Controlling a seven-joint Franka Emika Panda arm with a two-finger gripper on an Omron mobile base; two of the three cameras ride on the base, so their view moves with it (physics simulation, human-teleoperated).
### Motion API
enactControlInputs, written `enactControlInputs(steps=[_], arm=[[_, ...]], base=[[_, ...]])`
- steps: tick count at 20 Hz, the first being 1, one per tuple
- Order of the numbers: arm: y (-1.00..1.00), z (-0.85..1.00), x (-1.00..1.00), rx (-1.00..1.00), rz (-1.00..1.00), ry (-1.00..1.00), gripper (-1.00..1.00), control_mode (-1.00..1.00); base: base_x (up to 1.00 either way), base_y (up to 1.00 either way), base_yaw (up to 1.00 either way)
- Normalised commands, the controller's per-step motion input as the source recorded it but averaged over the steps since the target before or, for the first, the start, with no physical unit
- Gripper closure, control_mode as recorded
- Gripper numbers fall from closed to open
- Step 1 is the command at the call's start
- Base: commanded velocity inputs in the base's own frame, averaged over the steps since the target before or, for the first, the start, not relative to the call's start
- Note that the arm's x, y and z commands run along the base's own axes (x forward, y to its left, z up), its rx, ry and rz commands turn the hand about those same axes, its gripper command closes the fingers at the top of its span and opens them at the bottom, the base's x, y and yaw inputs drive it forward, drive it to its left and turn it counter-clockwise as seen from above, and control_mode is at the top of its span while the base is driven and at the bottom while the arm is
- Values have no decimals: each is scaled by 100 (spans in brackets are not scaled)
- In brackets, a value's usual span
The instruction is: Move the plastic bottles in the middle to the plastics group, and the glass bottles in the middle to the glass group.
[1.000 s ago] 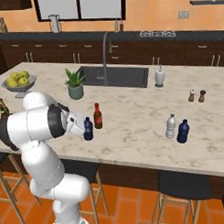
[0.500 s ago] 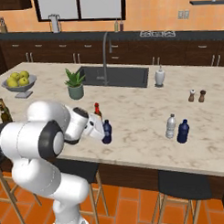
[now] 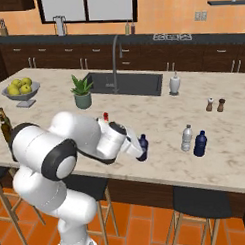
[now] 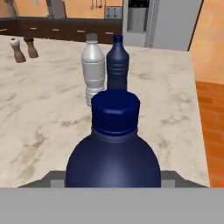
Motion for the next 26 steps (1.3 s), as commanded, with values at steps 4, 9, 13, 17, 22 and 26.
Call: enactControlInputs(steps=[4, 9, 13, 17, 22, 26], arm=[[-97, 0, 11, 0, 1, 0, 100, -100], [-77, 0, 32, 0, 3, 0, 100, -100], [-57, -1, 36, 0, 7, 0, 100, -100], [-57, -6, 22, 0, 10, 0, 100, -100], [-57, -15, 3, 3, 11, -2, 100, -100], [-37, -21, 8, 9, 13, -5, 100, -100]], base=[[0, 0, 0], [0, 0, 0], [0, 0, 0], [0, 0, 0], [0, 0, 0], [0, 0, 0]])
